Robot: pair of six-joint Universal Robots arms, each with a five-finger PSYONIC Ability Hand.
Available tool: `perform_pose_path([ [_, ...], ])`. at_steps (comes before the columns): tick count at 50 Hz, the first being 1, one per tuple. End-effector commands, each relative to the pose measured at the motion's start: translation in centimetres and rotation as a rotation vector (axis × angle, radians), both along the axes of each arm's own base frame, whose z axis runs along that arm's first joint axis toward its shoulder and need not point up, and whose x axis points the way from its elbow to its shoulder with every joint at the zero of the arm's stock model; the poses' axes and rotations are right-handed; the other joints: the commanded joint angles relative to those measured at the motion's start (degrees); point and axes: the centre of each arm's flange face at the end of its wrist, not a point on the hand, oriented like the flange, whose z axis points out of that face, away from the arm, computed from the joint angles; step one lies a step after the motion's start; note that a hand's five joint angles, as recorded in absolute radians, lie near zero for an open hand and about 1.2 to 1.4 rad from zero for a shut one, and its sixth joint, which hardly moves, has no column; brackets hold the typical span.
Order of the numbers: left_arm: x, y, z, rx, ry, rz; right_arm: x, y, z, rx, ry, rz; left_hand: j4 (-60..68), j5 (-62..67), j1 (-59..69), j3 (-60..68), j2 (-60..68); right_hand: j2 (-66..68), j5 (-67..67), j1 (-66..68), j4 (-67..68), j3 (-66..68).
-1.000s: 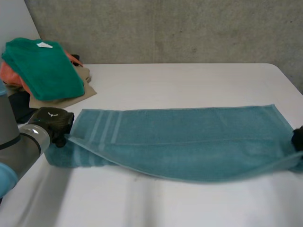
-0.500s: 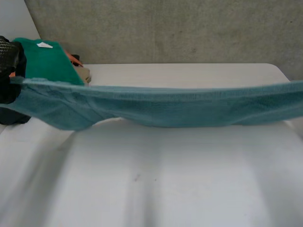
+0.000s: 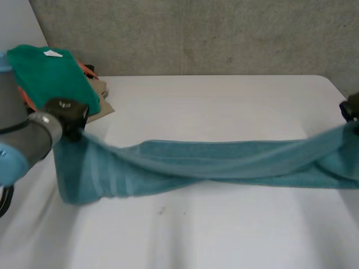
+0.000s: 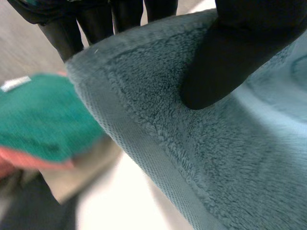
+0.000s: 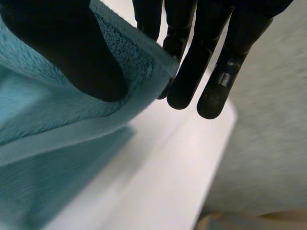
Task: Fold the laundry.
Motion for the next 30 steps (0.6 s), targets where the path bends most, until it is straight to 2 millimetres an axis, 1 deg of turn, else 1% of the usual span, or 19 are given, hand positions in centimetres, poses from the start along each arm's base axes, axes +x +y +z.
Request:
perform_pose_path([
  [1,-2.4,-5.2,7.2,-0.378,0.09,-0.005,3.5,-4.9,5.7,-0.444,-0.079,-0.024,11.1,13.3,14.4,11.6,11.3,12.4,13.2,23.7,11.7,12.4],
  [2,-2.6,-5.6,8.5,-0.446,0.108,-0.008,3.8,-5.3,7.0,-0.511,-0.097,-0.024,11.1,13.3,14.4,11.6,11.3,12.4,13.2,23.7,11.7,12.4],
  [3,-2.7,-6.0,9.9,-0.516,0.125,-0.008,4.1,-6.0,9.9,-0.654,-0.136,-0.028,11.1,13.3,14.4,11.6,11.3,12.4,13.2,23.7,11.7,12.4],
  [4,-2.8,-6.6,12.7,-0.66,0.165,-0.002,4.0,-6.2,11.4,-0.726,-0.159,-0.031,11.1,13.3,14.4,11.6,11.3,12.4,13.2,23.7,11.7,12.4],
  [5,-2.7,-6.7,14.3,-0.735,0.184,0.005,4.1,-6.3,12.7,-0.792,-0.186,-0.032,11.1,13.3,14.4,11.6,11.3,12.4,13.2,23.7,11.7,12.4],
  [6,-2.6,-6.7,15.7,-0.803,0.204,0.008,4.0,-6.3,15.3,-0.912,-0.243,-0.04,11.1,13.3,14.4,11.6,11.3,12.4,13.2,23.7,11.7,12.4],
  [7,-2.6,-6.3,18.2,-0.915,0.239,0.001,3.8,-6.2,16.6,-0.967,-0.268,-0.05,11.1,13.3,14.4,11.6,11.3,12.4,13.2,23.7,11.7,12.4],
  [9,-2.8,-5.3,20.5,-1.017,0.272,-0.007,3.2,-5.6,19.5,-1.079,-0.336,-0.079,11.1,13.3,14.4,11.6,11.3,12.4,13.2,23.7,11.7,12.4],
  [12,-2.6,-4.1,22.8,-1.112,0.304,-0.01,2.9,-4.9,21.1,-1.12,-0.374,-0.092,11.1,13.3,14.4,11.6,11.3,12.4,13.2,23.7,11.7,12.4],
  [15,-2.8,-4.1,21.9,-1.08,0.299,-0.012,3.4,-4.7,20.8,-1.089,-0.378,-0.07,11.1,13.3,14.4,11.6,11.3,12.4,13.2,23.7,11.7,12.4],
  [18,-2.8,-4.5,19.3,-1.004,0.282,-0.013,3.6,-4.9,19.6,-1.03,-0.372,-0.056,11.1,13.3,14.4,11.6,11.3,12.4,13.2,23.7,11.7,12.4],
  [21,-2.6,-4.9,16.6,-0.924,0.275,-0.009,4.1,-5.3,16.9,-0.919,-0.365,-0.025,11.1,13.3,14.4,11.6,11.3,12.4,13.2,23.7,11.7,12.4],
  [22,-2.5,-5.1,14.9,-0.875,0.273,-0.007,4.1,-5.5,16.1,-0.895,-0.362,-0.021,11.1,13.3,14.4,11.6,11.3,12.4,13.2,23.7,11.7,12.4],
  [23,-2.5,-5.1,14.4,-0.857,0.275,-0.009,4.3,-5.7,14.8,-0.852,-0.356,-0.01,11.1,13.3,14.4,11.6,11.3,12.4,13.2,23.7,11.7,12.4],
  [24,-2.5,-5.1,12.7,-0.806,0.274,-0.009,4.4,-5.7,14.0,-0.826,-0.354,-0.003,11.1,13.3,14.4,11.6,11.3,12.4,13.2,23.7,11.7,12.4],
  [25,-2.3,-5.1,11.9,-0.782,0.272,-0.006,4.4,-5.9,12.9,-0.792,-0.35,0.004,11.1,13.3,14.4,11.6,11.3,12.4,13.2,23.7,11.7,12.4],
  [26,-2.3,-5.1,10.8,-0.751,0.27,-0.007,4.6,-6.0,10.8,-0.729,-0.346,0.015,11.1,13.3,14.4,11.6,11.3,12.4,13.2,23.7,11.7,12.4],
  [27,-2.3,-5.1,9.1,-0.703,0.264,-0.005,4.6,-6.0,9.7,-0.697,-0.342,0.02,11.1,13.3,14.4,11.6,11.3,12.4,13.2,23.7,11.7,12.4],
  [30,-2.2,-4.8,6.7,-0.63,0.249,-0.004,4.8,-6.0,5.9,-0.583,-0.331,0.038,11.1,13.3,14.4,11.6,11.3,12.4,13.2,23.7,11.7,12.4],
])
